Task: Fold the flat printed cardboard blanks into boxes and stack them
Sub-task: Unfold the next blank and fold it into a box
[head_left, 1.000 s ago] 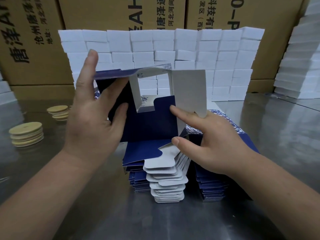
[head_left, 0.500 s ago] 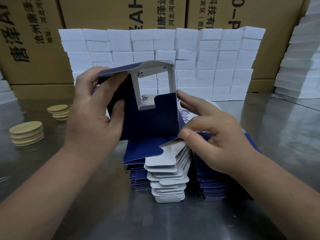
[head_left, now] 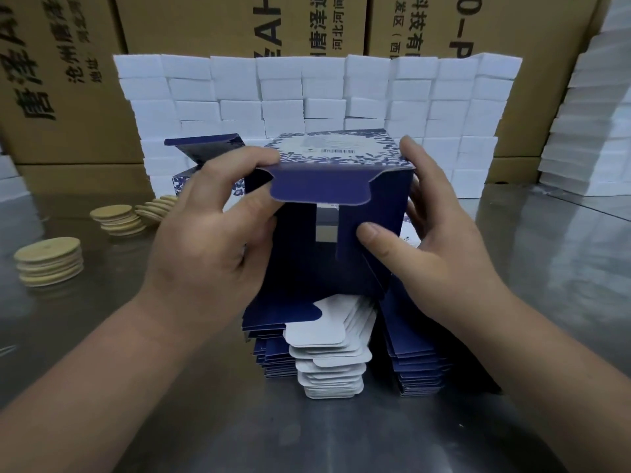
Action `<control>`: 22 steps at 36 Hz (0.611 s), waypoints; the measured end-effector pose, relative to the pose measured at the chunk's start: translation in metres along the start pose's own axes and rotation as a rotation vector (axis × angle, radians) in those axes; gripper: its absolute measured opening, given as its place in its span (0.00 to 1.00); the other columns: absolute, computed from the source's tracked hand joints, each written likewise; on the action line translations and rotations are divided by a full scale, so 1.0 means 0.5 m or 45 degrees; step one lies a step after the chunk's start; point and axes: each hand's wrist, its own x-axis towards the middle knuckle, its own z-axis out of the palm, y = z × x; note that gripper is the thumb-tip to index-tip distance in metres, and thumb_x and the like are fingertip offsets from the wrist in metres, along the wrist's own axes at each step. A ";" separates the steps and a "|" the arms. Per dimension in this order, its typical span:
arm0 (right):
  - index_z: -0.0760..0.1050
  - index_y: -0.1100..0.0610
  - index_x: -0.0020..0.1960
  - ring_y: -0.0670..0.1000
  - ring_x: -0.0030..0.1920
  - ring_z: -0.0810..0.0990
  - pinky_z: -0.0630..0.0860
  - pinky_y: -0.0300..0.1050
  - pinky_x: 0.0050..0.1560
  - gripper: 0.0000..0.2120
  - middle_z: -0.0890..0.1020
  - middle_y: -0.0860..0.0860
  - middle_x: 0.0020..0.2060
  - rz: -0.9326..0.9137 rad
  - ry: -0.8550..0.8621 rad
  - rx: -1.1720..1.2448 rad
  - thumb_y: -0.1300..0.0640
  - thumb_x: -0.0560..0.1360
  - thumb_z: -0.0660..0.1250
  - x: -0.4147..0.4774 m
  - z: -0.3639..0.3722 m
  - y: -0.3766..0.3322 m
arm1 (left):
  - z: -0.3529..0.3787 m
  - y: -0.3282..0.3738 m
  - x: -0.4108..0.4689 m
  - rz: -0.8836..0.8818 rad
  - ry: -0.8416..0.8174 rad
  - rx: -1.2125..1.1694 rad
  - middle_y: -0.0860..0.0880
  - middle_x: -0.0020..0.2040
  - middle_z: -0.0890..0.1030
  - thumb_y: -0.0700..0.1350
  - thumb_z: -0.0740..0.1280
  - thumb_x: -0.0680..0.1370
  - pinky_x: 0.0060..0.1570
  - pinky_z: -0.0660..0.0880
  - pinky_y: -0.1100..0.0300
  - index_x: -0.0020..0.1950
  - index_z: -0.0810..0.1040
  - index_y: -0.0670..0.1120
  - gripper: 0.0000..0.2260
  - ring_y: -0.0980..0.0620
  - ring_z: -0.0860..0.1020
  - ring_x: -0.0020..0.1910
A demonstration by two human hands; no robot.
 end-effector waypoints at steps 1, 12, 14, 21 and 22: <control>0.54 0.25 0.61 0.40 0.72 0.60 0.60 0.49 0.73 0.30 0.63 0.41 0.73 0.012 -0.008 -0.004 0.40 0.65 0.66 0.000 0.001 0.000 | 0.002 -0.003 -0.001 0.008 0.019 -0.017 0.46 0.61 0.65 0.30 0.63 0.73 0.60 0.68 0.55 0.60 0.69 0.46 0.18 0.45 0.70 0.59; 0.61 0.27 0.59 0.41 0.65 0.72 0.75 0.48 0.61 0.26 0.70 0.29 0.63 0.055 0.025 0.132 0.52 0.69 0.63 -0.002 0.007 0.005 | 0.014 -0.006 -0.007 -0.411 0.110 -0.343 0.58 0.69 0.60 0.40 0.69 0.71 0.63 0.70 0.58 0.68 0.64 0.48 0.27 0.54 0.72 0.64; 0.60 0.28 0.59 0.37 0.64 0.72 0.75 0.40 0.58 0.26 0.70 0.22 0.58 0.063 0.030 0.123 0.52 0.70 0.63 -0.001 0.007 0.006 | 0.017 -0.005 -0.009 -0.514 0.006 -0.283 0.59 0.68 0.64 0.44 0.67 0.73 0.60 0.72 0.51 0.71 0.63 0.52 0.27 0.53 0.71 0.65; 0.49 0.38 0.74 0.21 0.56 0.66 0.67 0.21 0.51 0.34 0.64 0.24 0.62 0.139 0.031 0.027 0.58 0.77 0.64 -0.004 0.006 0.023 | 0.006 0.006 -0.008 -0.479 -0.165 -0.252 0.65 0.67 0.59 0.44 0.62 0.74 0.47 0.77 0.45 0.66 0.58 0.66 0.26 0.47 0.75 0.58; 0.52 0.43 0.76 0.22 0.56 0.67 0.67 0.21 0.52 0.32 0.67 0.27 0.63 0.152 0.018 0.005 0.58 0.78 0.63 -0.003 0.006 0.023 | 0.005 0.005 -0.008 -0.436 -0.175 -0.221 0.62 0.69 0.58 0.43 0.62 0.73 0.45 0.77 0.44 0.66 0.60 0.63 0.25 0.43 0.76 0.54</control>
